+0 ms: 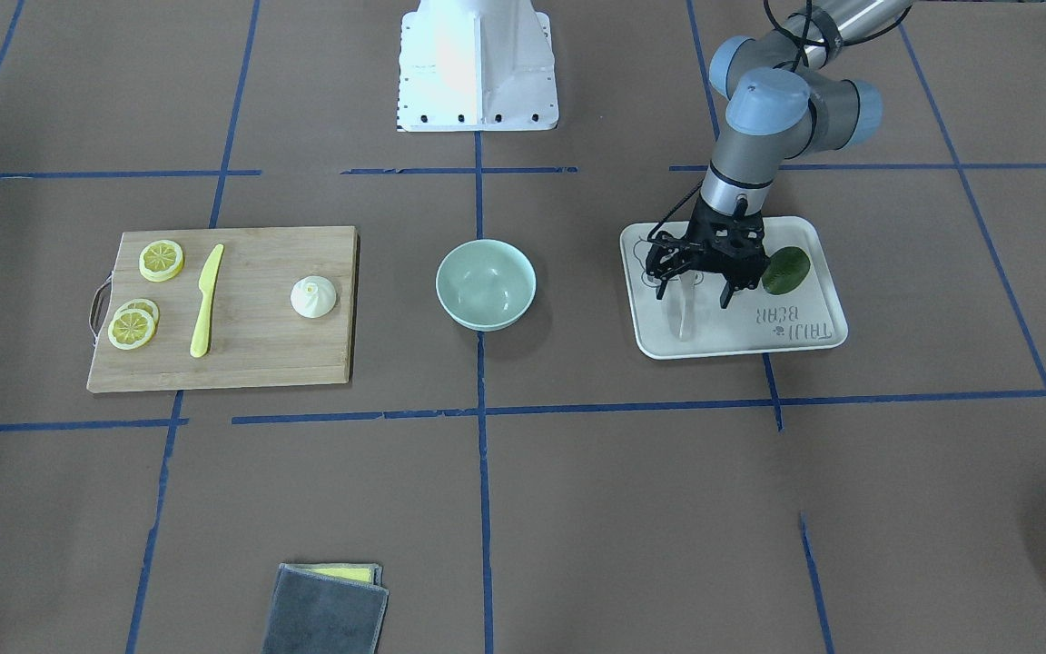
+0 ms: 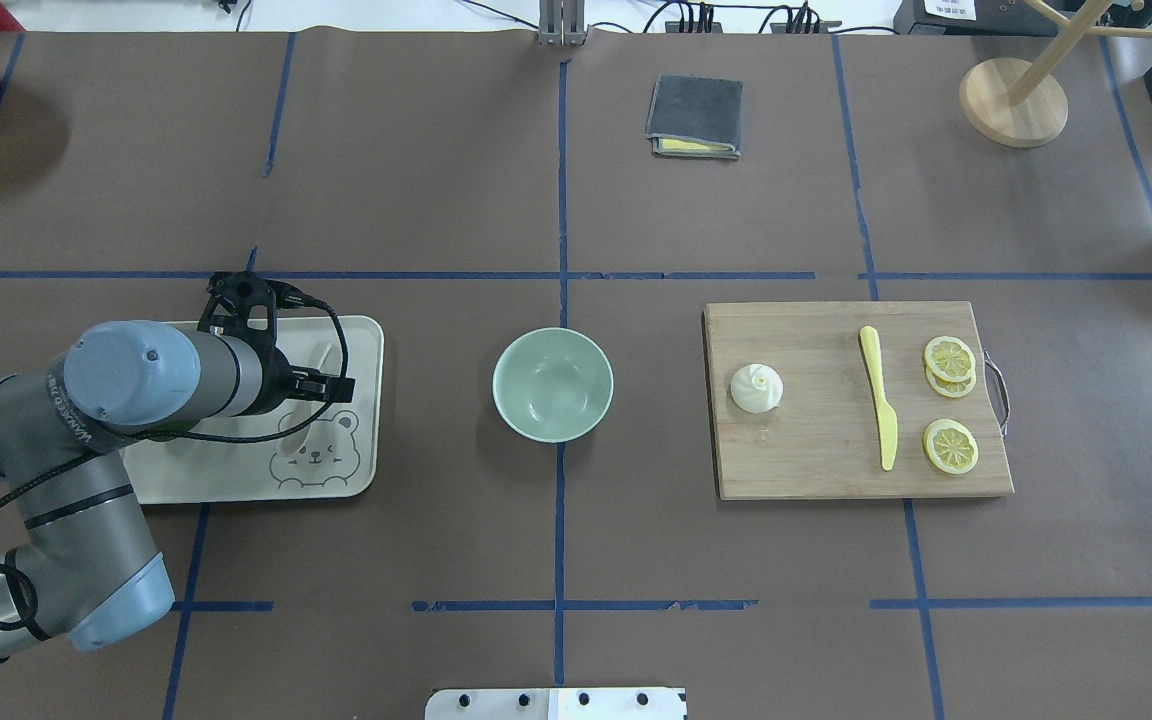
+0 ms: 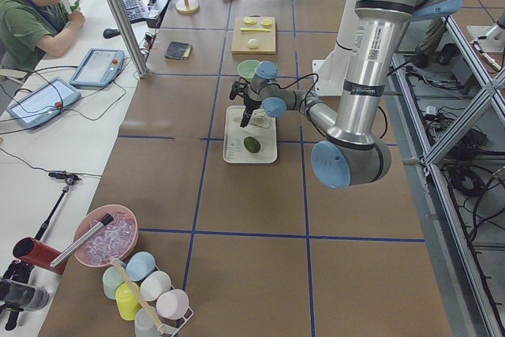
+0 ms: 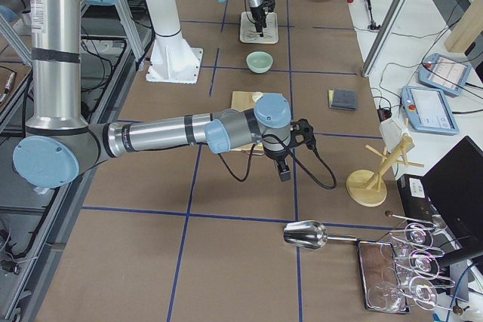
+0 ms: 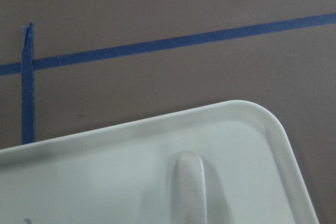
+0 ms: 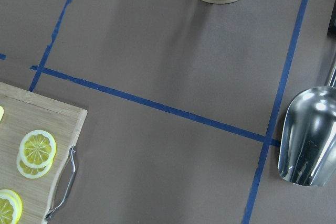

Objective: Put spoon and bun in bowl

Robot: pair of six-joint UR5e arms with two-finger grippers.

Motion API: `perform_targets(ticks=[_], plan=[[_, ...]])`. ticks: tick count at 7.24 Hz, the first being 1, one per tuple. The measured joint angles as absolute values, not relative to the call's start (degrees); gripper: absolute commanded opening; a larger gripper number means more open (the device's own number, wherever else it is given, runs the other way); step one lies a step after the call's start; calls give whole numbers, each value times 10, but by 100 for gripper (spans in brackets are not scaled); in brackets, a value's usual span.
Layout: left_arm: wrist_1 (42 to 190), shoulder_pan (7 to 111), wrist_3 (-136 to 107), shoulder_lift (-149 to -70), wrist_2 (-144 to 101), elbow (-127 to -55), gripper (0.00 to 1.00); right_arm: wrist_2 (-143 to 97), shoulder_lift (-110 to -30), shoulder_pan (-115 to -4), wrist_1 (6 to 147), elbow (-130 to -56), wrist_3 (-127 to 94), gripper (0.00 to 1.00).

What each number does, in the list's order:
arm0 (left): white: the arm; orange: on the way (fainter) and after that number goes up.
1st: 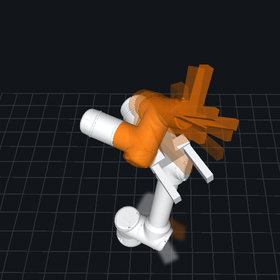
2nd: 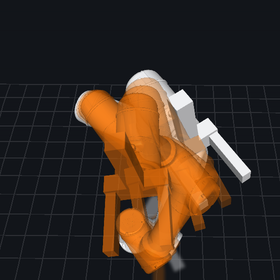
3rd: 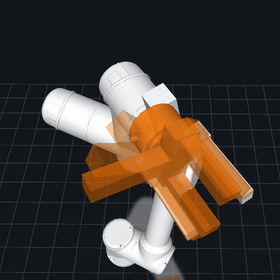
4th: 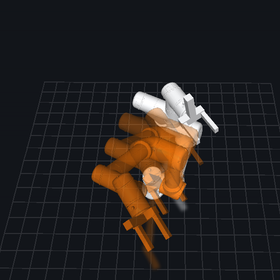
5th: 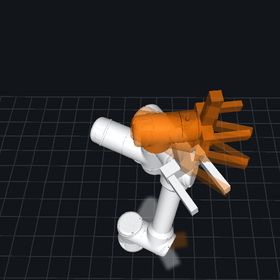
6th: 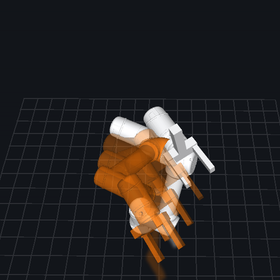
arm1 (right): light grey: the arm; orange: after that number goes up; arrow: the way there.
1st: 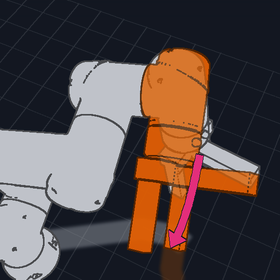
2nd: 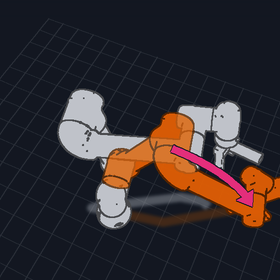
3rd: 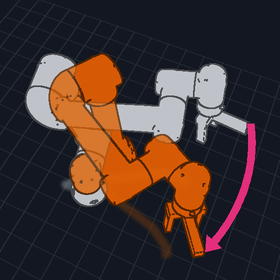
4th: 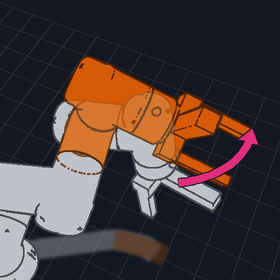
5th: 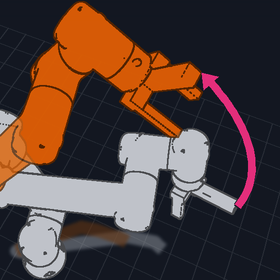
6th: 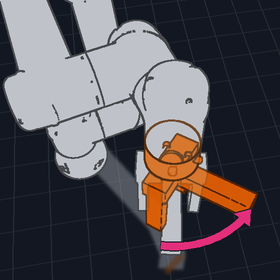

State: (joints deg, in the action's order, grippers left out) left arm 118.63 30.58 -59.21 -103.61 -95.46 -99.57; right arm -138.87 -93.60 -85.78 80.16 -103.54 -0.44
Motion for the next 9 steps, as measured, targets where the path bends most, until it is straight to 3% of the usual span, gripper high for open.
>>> perform_targets(ticks=[1,2,9], plan=[[1186,301,-592,-1036,-955,-994,32,-1389,-936,-858,802,-1035,-4,100],[1186,299,-593,-1036,-955,-994,0,-1389,-936,-858,801,-1035,-4,100],[1185,299,-595,-1034,-955,-1004,0,-1389,-936,-858,801,-1035,-4,100]])
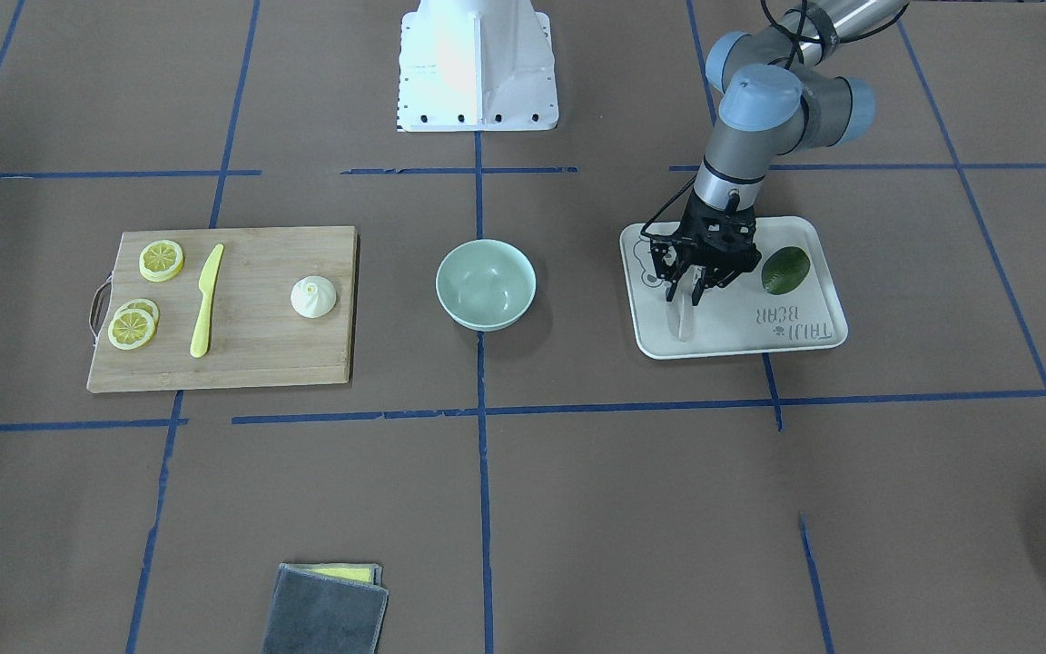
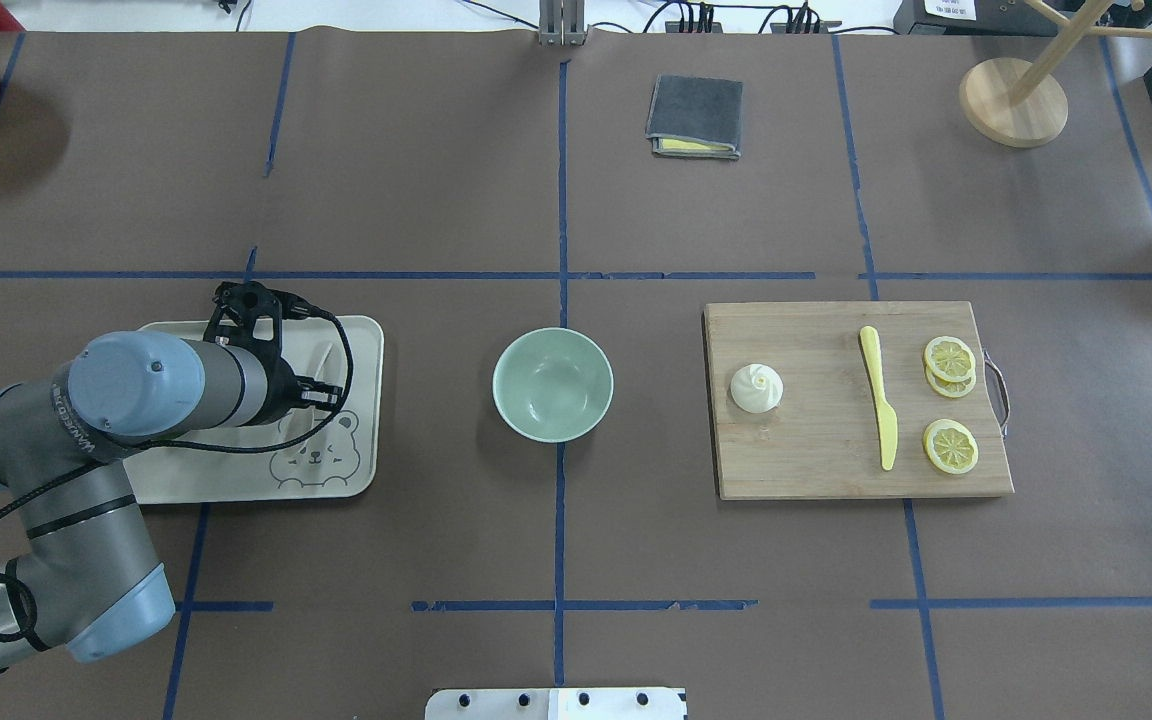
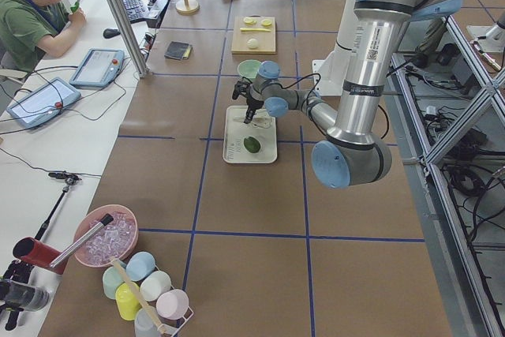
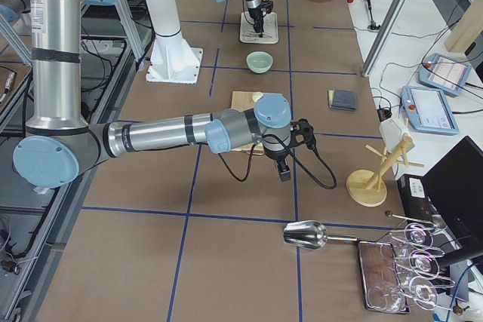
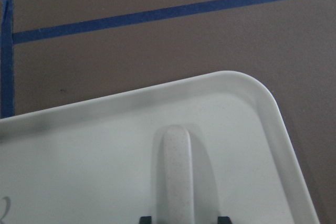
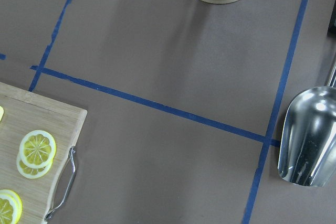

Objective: Put spoon and bun in bowl

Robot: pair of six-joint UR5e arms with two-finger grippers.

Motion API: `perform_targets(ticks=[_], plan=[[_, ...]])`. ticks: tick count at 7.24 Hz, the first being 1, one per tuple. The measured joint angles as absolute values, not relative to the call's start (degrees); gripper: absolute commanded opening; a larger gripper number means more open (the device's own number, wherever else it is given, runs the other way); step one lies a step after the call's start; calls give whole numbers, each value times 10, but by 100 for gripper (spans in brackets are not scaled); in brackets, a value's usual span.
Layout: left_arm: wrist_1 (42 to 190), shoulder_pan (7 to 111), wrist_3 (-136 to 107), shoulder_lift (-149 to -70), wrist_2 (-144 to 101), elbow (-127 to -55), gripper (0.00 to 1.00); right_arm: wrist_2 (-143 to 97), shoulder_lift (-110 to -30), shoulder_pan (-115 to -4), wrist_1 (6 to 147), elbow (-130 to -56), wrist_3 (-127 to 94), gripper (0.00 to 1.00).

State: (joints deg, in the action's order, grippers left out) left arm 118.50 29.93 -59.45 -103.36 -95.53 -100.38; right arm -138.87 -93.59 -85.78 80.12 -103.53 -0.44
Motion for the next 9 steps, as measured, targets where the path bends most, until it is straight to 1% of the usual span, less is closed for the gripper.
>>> perform_targets(ticks=[3,5,7,9], plan=[[1184,300,-595,-1034,-956,-1008,0,-1389,-936,-858,801,-1035,-4,100],[1160,299,-628,-1051,-957,-1033,0,-1389,-936,-858,801,-1036,-4,100],[1086,299,-761,-1118,-944,-1037,0,-1389,-936,-858,801,-1036,-4,100],[1003,290,-906,-1216,-918,-1011,0,-1389,-936,-858,801,-1037,-4,100]])
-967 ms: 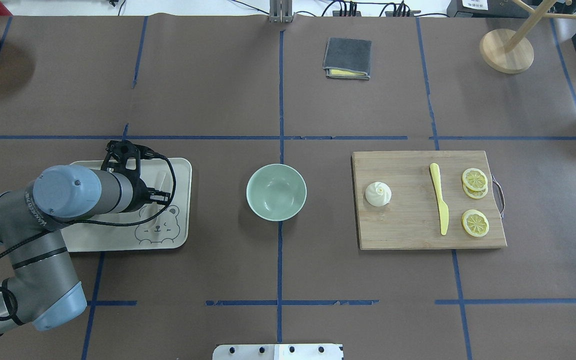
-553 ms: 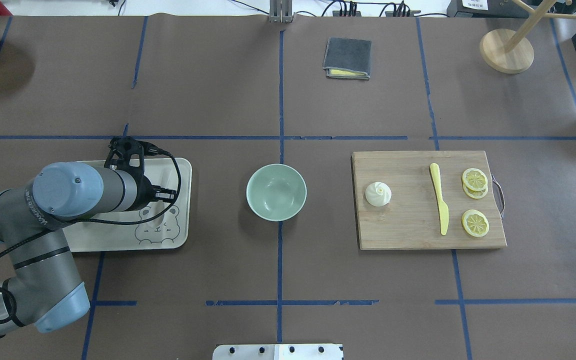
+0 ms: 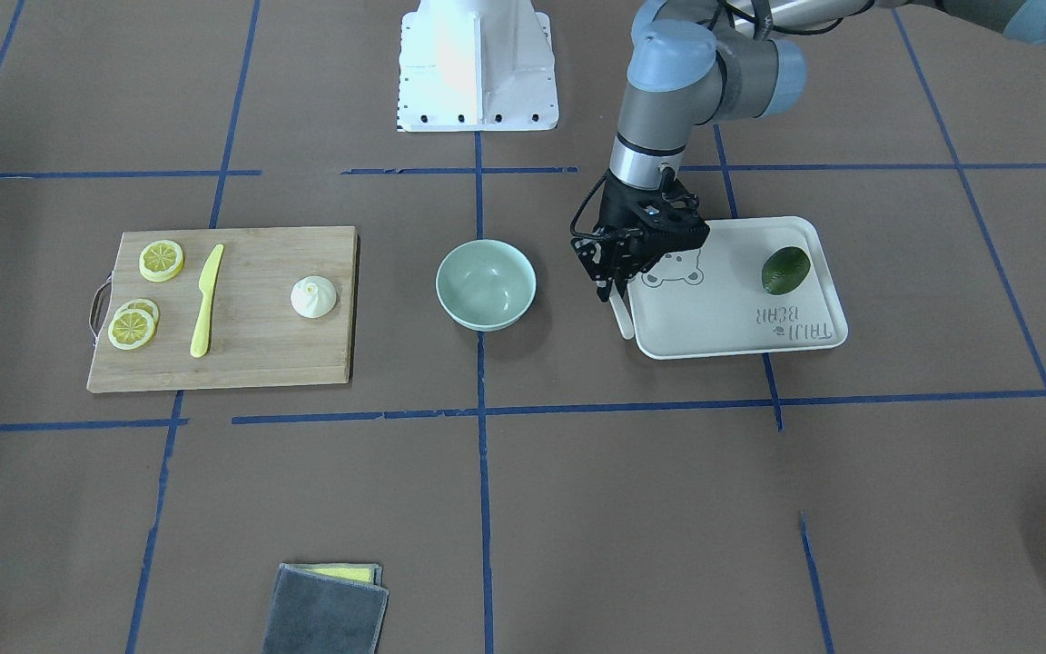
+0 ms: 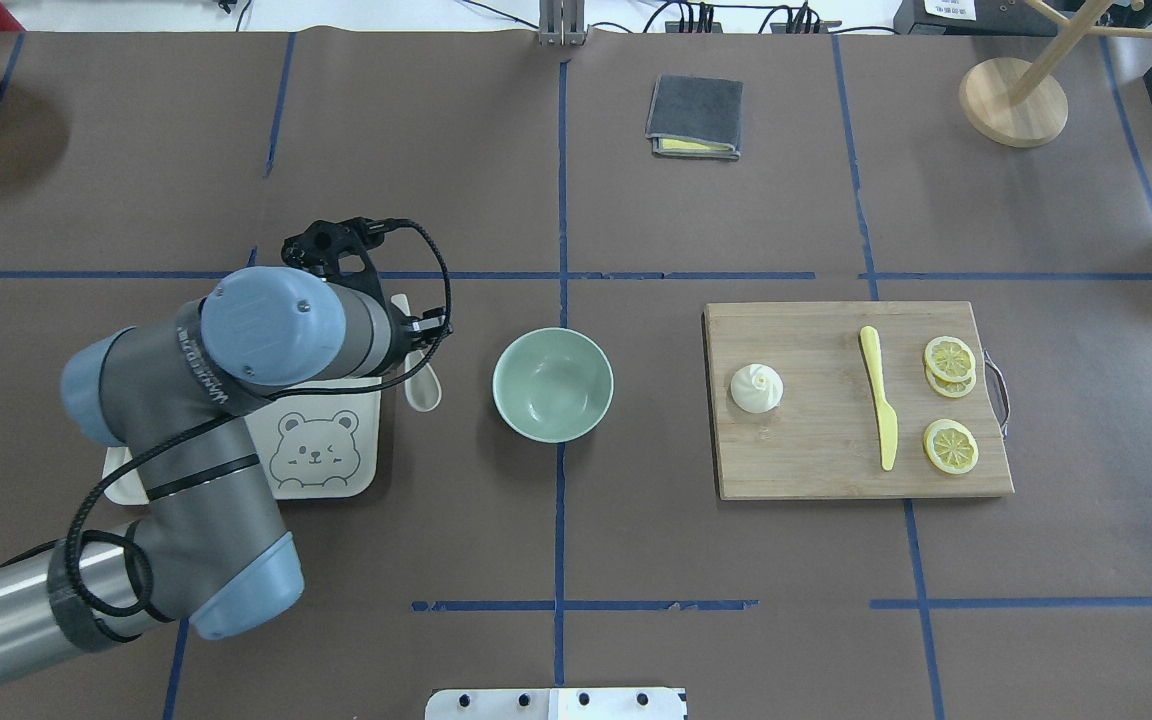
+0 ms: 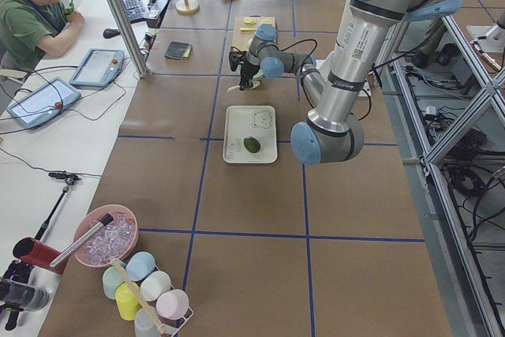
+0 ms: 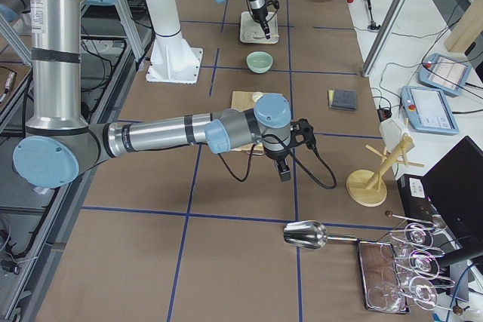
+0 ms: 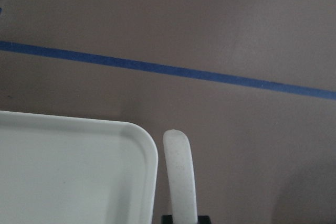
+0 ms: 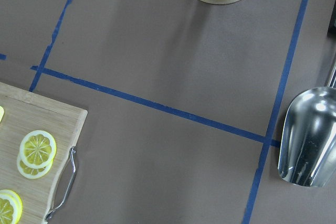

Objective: Put spoon and bun in bowl

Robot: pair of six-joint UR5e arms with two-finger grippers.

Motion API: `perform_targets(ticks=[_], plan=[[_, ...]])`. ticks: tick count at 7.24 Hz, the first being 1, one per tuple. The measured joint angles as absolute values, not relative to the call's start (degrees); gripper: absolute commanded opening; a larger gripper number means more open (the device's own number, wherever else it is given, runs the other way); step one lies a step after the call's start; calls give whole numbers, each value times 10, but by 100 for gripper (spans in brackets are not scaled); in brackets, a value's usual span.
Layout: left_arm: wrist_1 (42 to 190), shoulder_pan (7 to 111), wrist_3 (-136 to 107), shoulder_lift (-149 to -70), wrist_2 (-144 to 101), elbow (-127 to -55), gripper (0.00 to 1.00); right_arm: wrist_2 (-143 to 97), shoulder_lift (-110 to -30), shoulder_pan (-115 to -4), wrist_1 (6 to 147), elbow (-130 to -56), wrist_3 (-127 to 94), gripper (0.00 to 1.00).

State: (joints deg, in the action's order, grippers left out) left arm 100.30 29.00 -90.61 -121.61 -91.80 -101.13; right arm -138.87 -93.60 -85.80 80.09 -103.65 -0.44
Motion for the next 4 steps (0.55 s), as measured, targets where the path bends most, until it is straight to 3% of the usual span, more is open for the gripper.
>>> perform_targets(ticks=[1,2,4], plan=[[989,281,-960,-1262,-914,-982,0,-1389,-936,-858,801,-1037,-4,100],[983,271,-994,-1301,-908,-951,26,-1389,-936,-858,801,-1037,-4,100],[981,252,-1004,-1333,-892,-922,100,-1389,-936,-858,801,-1037,-4,100]])
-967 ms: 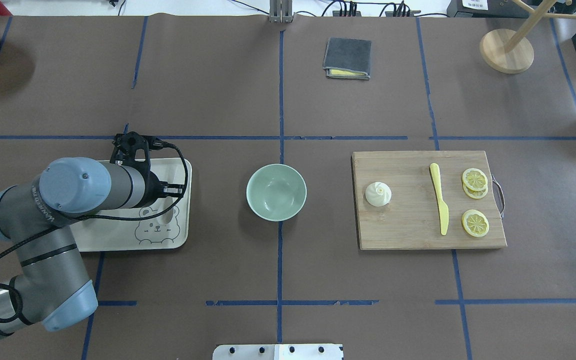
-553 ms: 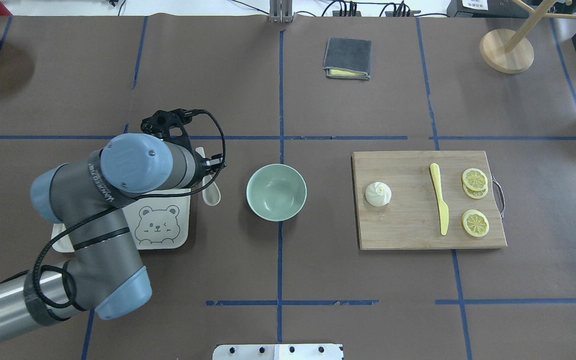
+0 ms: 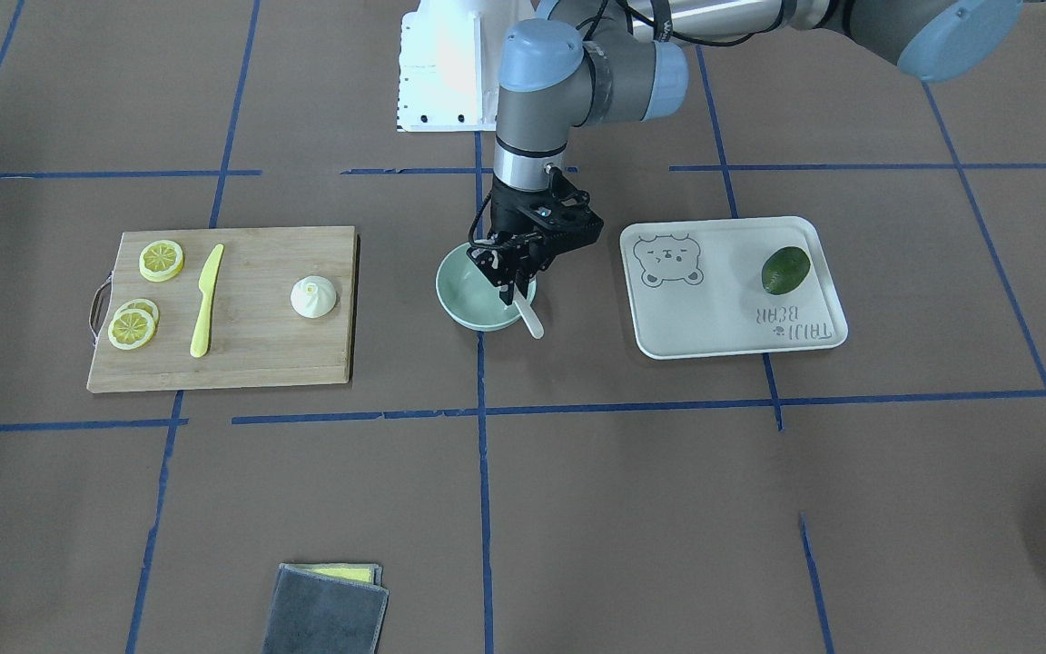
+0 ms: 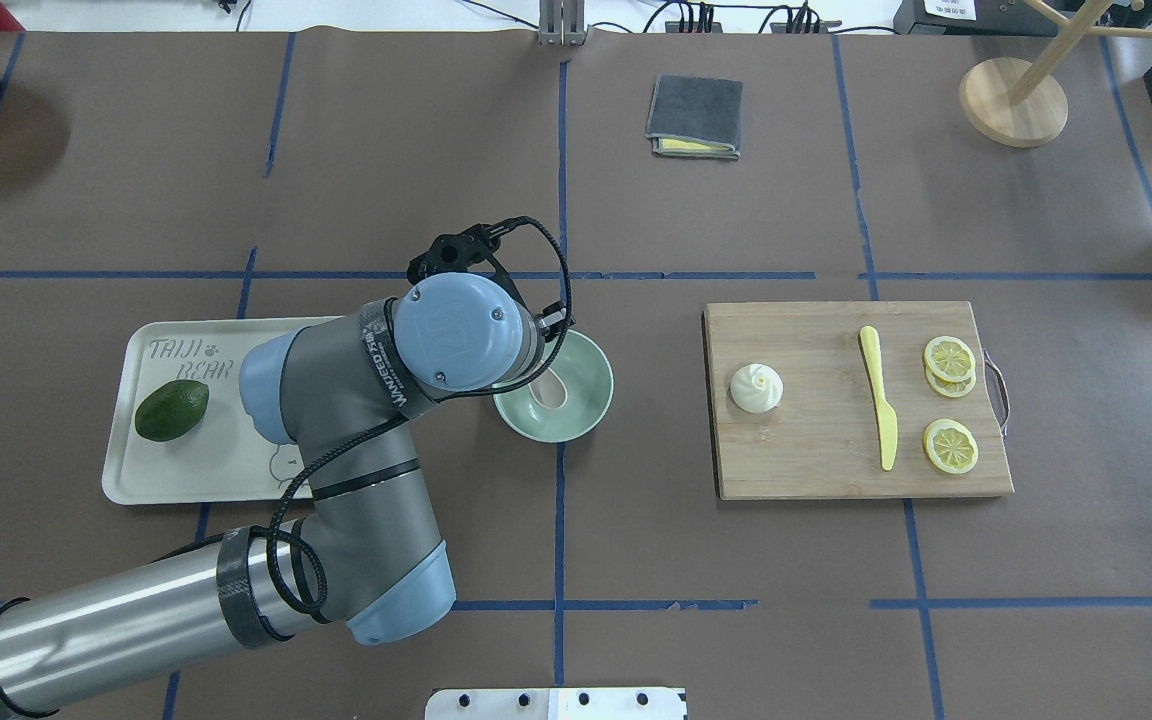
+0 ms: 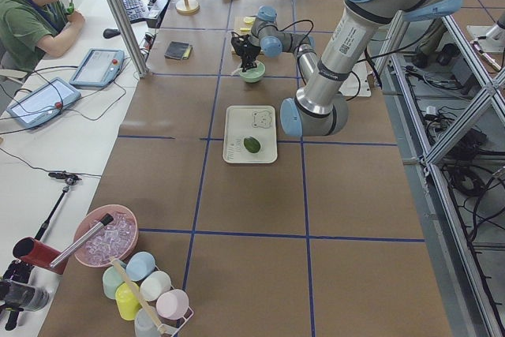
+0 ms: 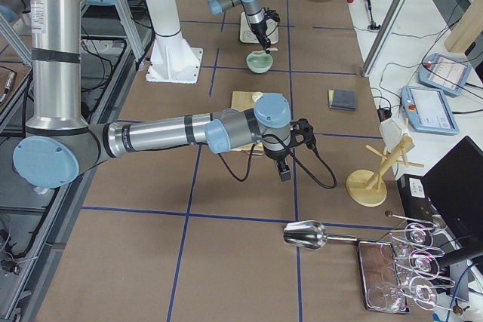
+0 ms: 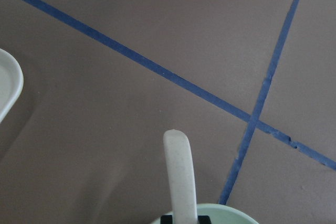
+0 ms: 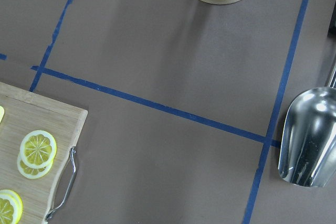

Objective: Put spoon and bun in bowl

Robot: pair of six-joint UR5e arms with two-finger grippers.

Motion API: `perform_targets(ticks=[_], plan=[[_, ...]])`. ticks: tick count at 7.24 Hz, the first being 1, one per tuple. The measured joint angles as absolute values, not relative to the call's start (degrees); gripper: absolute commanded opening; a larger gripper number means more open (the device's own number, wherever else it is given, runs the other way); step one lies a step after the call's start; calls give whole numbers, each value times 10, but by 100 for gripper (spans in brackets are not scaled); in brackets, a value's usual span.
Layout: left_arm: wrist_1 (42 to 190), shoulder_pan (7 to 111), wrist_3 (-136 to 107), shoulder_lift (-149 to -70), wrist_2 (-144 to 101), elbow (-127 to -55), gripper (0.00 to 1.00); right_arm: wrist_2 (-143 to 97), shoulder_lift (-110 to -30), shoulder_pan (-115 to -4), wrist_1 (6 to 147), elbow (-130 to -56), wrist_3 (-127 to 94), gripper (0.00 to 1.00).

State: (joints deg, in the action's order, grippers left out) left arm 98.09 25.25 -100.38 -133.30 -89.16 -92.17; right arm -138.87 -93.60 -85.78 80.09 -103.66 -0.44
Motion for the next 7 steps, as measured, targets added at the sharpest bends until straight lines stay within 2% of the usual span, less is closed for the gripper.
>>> perform_targets(ticks=[3,5,7], plan=[[979,248,-946,-1321,-886,-934,100,-1389,-936,-858,801,-1036,-4,100],[977,255,-804,-1248,-889,-1026,100,-1388,-936,-857,800,-1044,-5,100],[977,323,-588,-1166,-927,-1106,100,-1389,-935,-853,799,-1054,-3,100]])
